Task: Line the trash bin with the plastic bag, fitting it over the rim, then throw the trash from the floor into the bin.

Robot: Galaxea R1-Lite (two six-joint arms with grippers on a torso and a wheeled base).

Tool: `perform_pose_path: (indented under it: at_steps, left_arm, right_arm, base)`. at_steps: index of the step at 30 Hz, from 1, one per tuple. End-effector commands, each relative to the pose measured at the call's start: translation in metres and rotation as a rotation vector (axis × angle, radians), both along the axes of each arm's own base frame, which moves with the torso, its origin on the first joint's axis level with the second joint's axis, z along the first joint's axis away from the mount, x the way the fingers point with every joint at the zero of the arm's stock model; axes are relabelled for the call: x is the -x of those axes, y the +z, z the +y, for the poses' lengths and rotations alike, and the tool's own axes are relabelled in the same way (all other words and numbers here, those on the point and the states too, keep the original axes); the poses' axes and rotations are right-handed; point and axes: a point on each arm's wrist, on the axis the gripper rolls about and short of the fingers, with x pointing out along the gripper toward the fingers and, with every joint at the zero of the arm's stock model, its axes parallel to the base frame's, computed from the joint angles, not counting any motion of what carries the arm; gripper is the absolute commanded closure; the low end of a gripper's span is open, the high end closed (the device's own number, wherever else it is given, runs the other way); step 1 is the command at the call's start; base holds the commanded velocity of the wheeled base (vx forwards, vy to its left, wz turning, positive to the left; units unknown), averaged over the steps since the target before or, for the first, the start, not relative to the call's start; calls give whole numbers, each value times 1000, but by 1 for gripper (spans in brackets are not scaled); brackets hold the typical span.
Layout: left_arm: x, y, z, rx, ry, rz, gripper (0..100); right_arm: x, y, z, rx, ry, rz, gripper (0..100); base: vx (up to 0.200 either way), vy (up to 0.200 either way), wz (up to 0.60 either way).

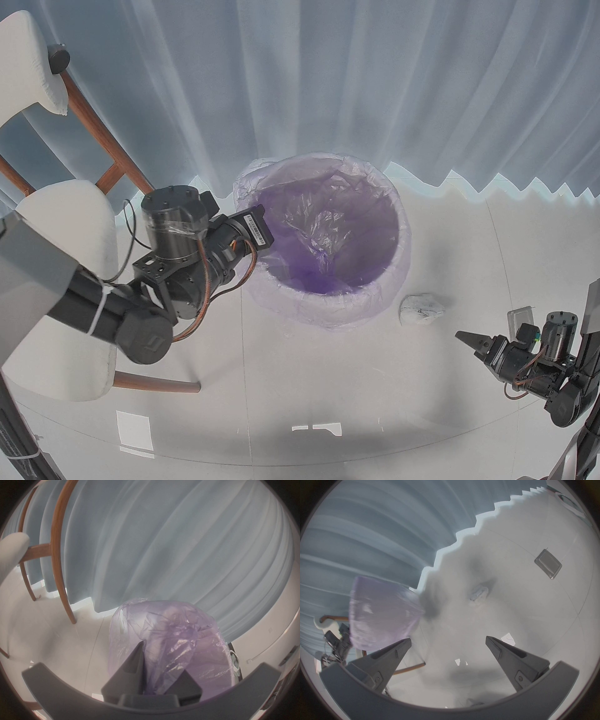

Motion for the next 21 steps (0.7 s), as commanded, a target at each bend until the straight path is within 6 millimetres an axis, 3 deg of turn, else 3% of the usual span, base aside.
perform_pose_path:
  at_steps: [1,4,11,21]
  left_arm:
    - [-43,-46,-14,-27,47,62,100]
    - [-49,-57,-20,-33,42,74,100]
    - [-79,-106,-39,-21,43,75,100]
    - [-82,-131,-51,-28,26,98,100]
  right_arm:
    - [11,32,-4,-50,-84,-127,0]
    - [13,38,-5,-60,-112,-150,0]
    - [14,40,-7,-70,-178,-142,0]
    - [14,36,-6,-73,-180,-116,0]
  base:
    - [0,0,0]
    - [0,0,0]
    - [0,0,0]
    - [0,0,0]
